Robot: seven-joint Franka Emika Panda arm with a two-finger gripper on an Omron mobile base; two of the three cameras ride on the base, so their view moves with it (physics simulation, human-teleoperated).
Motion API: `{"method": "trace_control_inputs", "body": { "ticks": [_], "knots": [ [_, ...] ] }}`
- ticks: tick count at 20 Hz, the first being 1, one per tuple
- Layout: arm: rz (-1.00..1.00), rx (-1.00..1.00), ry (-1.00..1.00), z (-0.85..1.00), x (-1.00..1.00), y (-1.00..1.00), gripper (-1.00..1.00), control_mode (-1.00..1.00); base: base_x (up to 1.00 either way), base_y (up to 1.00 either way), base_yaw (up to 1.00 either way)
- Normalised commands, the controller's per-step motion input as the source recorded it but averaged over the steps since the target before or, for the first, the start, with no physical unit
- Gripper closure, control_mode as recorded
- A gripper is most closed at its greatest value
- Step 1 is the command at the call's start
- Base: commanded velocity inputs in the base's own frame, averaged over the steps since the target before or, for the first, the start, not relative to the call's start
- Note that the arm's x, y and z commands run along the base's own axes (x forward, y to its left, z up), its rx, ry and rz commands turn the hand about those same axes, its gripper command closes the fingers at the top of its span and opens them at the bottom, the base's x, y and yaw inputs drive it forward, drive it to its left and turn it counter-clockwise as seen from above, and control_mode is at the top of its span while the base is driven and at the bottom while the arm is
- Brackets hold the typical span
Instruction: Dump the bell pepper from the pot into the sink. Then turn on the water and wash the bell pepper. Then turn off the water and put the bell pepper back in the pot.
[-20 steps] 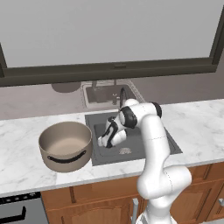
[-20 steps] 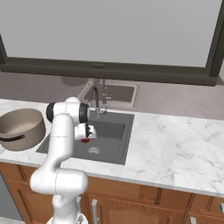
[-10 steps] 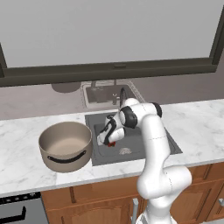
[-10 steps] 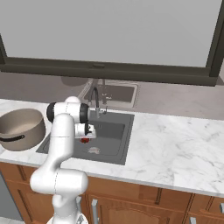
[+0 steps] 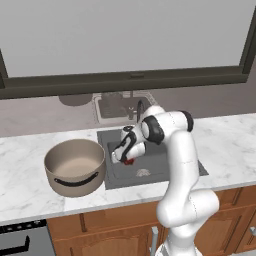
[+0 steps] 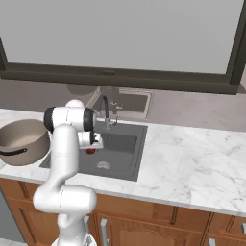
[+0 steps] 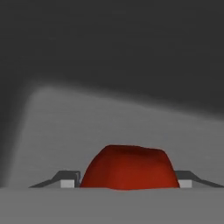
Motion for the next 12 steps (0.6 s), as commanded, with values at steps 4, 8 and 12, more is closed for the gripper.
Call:
{"method": "trace_control_inputs", "body": {
  "ticks": [4,8,12],
  "knots": [
    [0.0,0.0,-0.18,1.0,-0.62,0.0,1.0,-1.0,0.0,0.0,0.0],
    [0.0,0.0,-0.13,1.0,-0.57,0.0,1.0,-1.0,0.0,0.0,0.0],
    [0.0,0.0,-0.11,1.0,-0.47,-0.04,1.0,-1.0,0.0,0.0,0.0]
  ]
}}
